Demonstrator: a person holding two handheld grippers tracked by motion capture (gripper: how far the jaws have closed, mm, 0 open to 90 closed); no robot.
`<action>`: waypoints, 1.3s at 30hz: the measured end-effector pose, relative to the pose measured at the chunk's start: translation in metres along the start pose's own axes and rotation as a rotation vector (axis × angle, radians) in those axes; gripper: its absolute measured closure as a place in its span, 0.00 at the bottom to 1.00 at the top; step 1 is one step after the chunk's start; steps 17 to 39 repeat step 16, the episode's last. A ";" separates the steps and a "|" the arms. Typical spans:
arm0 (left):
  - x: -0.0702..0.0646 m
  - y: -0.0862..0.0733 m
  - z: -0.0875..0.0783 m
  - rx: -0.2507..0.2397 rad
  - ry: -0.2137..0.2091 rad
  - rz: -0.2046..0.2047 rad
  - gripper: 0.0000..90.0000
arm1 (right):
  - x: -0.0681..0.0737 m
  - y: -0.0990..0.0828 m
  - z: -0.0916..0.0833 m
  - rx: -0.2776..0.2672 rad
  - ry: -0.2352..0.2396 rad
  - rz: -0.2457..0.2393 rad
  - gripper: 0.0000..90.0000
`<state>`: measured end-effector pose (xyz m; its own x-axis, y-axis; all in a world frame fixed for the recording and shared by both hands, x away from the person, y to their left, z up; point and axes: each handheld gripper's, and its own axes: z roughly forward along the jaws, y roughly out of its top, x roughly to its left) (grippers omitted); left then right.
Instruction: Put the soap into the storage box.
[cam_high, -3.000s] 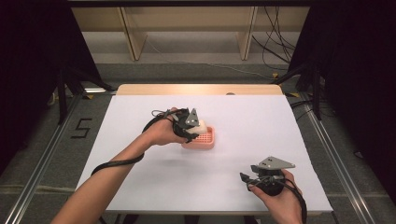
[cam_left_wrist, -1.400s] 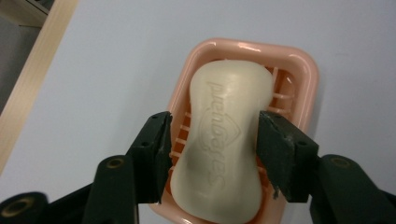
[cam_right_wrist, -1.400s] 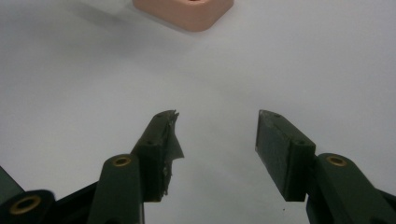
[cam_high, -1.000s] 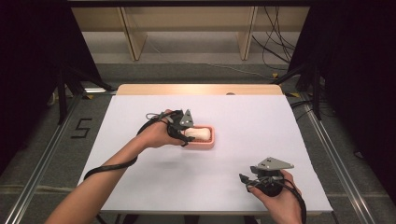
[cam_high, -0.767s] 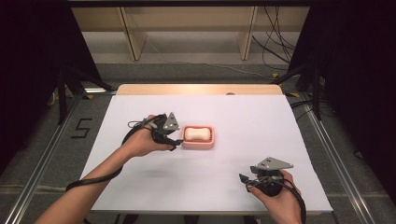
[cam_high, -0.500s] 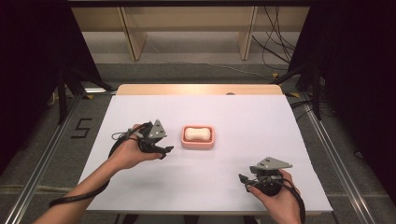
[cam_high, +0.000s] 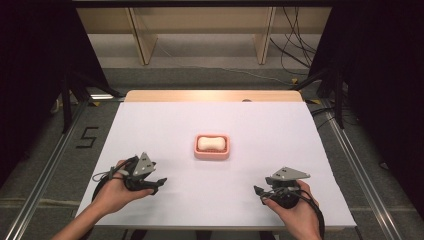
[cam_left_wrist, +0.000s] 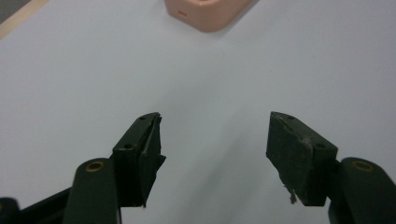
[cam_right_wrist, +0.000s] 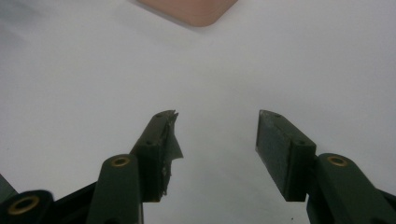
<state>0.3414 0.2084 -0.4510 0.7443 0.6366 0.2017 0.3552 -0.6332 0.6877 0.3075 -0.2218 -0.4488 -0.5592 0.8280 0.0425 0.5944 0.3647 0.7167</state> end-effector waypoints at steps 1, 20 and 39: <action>-0.002 -0.011 -0.003 0.002 0.001 -0.016 0.39 | 0.000 0.000 0.000 0.006 -0.002 -0.005 0.53; -0.016 -0.045 -0.026 -0.023 0.034 -0.103 0.40 | 0.001 0.001 0.006 0.008 0.031 -0.020 0.53; -0.016 -0.045 -0.026 -0.023 0.034 -0.103 0.40 | 0.001 0.001 0.006 0.008 0.031 -0.020 0.53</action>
